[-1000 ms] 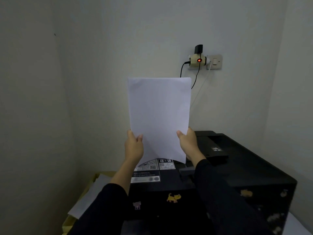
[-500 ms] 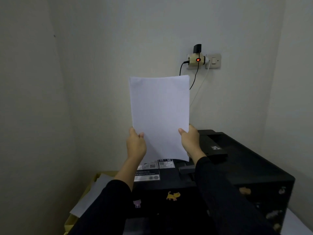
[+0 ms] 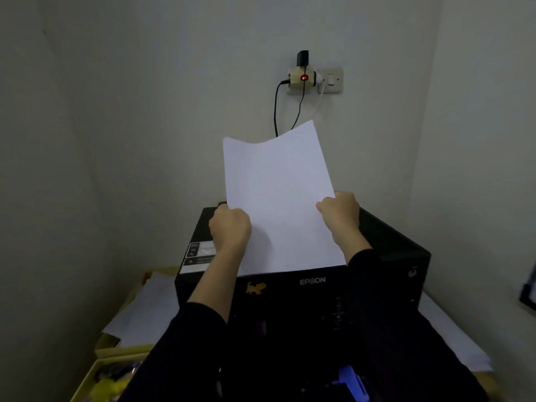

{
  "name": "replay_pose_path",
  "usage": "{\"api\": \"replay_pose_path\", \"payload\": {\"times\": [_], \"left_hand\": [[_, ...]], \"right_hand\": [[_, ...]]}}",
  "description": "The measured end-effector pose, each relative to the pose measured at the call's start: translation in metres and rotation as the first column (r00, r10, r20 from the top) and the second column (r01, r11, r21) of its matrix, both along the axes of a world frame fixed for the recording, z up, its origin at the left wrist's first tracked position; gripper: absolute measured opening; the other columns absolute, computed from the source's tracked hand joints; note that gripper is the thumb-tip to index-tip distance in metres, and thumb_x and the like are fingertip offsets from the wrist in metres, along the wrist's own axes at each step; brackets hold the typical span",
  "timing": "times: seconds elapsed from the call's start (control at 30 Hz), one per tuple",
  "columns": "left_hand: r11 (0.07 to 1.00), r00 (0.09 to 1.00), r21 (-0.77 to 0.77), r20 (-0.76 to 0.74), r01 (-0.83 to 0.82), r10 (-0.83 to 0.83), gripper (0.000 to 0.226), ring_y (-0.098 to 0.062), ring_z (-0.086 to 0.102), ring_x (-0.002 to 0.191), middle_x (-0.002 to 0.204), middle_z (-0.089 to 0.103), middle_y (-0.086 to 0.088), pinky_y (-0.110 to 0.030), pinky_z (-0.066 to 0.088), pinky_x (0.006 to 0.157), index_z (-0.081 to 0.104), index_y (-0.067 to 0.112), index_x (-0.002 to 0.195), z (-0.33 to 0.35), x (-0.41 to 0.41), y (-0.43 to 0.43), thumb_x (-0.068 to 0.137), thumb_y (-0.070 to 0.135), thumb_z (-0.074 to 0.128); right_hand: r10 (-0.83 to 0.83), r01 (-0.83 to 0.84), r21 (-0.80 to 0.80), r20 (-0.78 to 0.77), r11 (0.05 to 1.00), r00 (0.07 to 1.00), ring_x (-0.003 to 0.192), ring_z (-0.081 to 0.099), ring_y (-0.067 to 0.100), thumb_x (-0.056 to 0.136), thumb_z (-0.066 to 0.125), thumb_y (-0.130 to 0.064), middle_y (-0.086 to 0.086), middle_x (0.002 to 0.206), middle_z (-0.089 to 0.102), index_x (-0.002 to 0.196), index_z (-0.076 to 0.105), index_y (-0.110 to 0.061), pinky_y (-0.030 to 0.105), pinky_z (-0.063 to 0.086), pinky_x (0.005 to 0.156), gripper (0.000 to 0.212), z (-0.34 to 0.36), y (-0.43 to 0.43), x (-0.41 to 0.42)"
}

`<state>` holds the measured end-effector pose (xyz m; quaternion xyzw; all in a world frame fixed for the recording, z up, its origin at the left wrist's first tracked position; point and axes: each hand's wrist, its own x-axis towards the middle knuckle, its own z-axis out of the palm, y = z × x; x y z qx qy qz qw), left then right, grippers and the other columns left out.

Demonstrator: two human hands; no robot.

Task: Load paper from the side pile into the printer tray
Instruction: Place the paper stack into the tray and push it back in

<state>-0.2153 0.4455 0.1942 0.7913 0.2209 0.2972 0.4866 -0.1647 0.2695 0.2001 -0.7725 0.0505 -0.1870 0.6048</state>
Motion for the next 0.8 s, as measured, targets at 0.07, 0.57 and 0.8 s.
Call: {"api": "replay_pose_path", "payload": {"times": [0.07, 0.57, 0.8], "left_hand": [[0.999, 1.000, -0.043, 0.031, -0.006, 0.007, 0.020, -0.037, 0.058, 0.094, 0.109, 0.064, -0.022, -0.038, 0.047, 0.075, 0.059, -0.004, 0.101, -0.014, -0.019, -0.018, 0.089, 0.005, 0.046], [0.930, 0.989, -0.344, 0.118, 0.129, -0.093, 0.021, -0.013, 0.061, 0.077, 0.083, 0.066, 0.007, -0.027, 0.051, 0.068, 0.063, 0.018, 0.090, -0.193, -0.168, -0.111, 0.084, -0.002, 0.059], [0.856, 0.994, -0.516, -0.072, 0.033, -0.082, 0.023, -0.026, 0.063, 0.090, 0.088, 0.068, 0.000, -0.037, 0.051, 0.084, 0.067, 0.012, 0.098, -0.274, -0.207, -0.117, 0.085, -0.006, 0.060]], "right_hand": [[-0.007, 0.008, 0.024, -0.049, 1.000, 0.999, 0.051, 0.042, 0.016, 0.080, 0.046, -0.001, -0.001, 0.062, 0.051, 0.057, 0.045, -0.010, 0.022, 0.032, 0.050, 0.025, -0.015, -0.019, -0.017], [0.081, -0.010, 0.337, -0.196, 0.942, 0.977, 0.064, 0.055, 0.010, 0.081, 0.057, 0.007, -0.007, 0.074, 0.065, 0.079, 0.069, -0.016, 0.021, 0.044, 0.058, 0.026, -0.207, -0.114, -0.156], [0.158, -0.006, 0.352, -0.405, 0.936, 0.901, 0.070, 0.058, 0.019, 0.080, 0.055, 0.009, 0.002, 0.077, 0.067, 0.082, 0.069, -0.011, 0.024, 0.046, 0.061, 0.024, -0.296, -0.122, -0.190]]}}
